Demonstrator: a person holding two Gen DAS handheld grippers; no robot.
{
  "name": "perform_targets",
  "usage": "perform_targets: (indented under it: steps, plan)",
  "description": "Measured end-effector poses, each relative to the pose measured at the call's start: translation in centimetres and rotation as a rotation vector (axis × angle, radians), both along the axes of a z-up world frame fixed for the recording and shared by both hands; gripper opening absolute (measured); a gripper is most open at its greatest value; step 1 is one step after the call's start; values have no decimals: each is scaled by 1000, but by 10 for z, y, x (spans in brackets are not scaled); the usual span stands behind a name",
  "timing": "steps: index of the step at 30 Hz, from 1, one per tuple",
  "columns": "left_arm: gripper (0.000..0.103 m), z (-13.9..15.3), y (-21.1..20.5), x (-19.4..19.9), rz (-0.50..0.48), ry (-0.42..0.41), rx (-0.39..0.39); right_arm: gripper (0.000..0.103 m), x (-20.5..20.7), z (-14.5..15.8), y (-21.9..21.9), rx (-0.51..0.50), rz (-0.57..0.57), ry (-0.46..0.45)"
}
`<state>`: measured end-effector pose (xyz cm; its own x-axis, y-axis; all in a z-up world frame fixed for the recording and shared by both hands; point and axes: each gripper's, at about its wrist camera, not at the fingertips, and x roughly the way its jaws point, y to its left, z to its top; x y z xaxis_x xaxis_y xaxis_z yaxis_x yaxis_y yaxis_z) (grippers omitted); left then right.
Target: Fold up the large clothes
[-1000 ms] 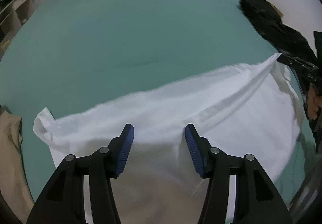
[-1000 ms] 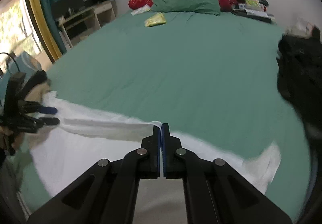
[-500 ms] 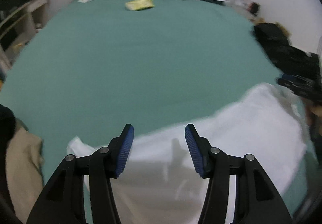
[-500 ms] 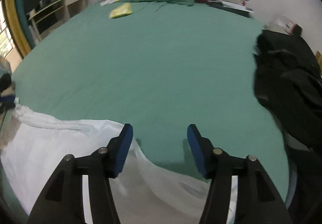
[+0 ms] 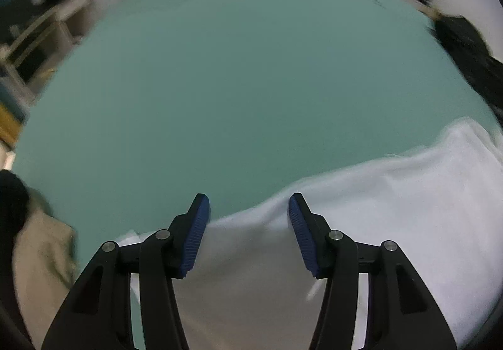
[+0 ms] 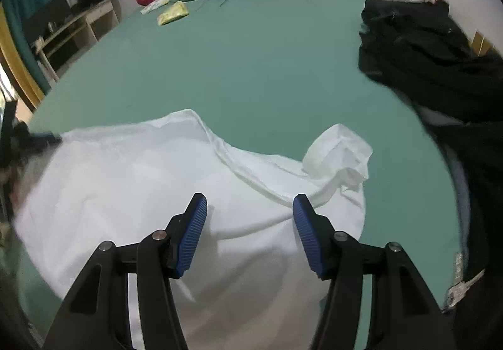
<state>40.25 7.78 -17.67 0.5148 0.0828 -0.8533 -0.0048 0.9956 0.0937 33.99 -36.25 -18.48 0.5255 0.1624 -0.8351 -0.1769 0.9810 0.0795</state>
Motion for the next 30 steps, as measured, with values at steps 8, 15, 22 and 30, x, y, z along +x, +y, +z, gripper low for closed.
perform_targets:
  steps: [8,15,22,30]
  plan:
    - [56,38,35,-54,112,-65,-104,58,-17,18,-24,-15,-89,-79]
    - [56,-5,51,-144,160,93,-223,58,-67,-10,-88,106,-310,42]
    - [61,-17,57,-172,245,89,-254,58,-98,-31,-90,407,-289,90]
    - [8,-15,30,-184,136,68,-237,11,-109,-37,-64,481,-255,90]
